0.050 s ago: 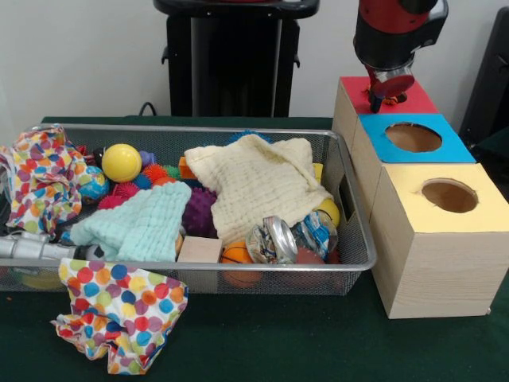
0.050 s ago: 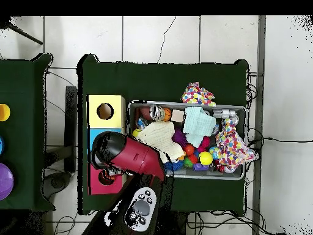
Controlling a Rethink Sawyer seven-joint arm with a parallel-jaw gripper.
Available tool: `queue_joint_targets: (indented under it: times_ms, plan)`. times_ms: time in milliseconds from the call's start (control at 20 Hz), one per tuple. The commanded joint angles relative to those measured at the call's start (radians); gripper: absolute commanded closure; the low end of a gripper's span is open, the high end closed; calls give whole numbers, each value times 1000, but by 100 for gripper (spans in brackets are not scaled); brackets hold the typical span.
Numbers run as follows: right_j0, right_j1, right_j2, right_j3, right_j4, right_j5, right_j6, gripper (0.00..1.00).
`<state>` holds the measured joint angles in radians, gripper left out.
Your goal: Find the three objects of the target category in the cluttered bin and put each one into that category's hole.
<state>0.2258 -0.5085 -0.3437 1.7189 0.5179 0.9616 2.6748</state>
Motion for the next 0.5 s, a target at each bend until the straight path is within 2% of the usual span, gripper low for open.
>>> queue_joint_targets:
  times_ms: [50, 500]
  plan:
    - [2, 101, 67, 88, 11, -62, 196, 100]
    - [21, 109, 71, 106, 38, -81, 218, 100]
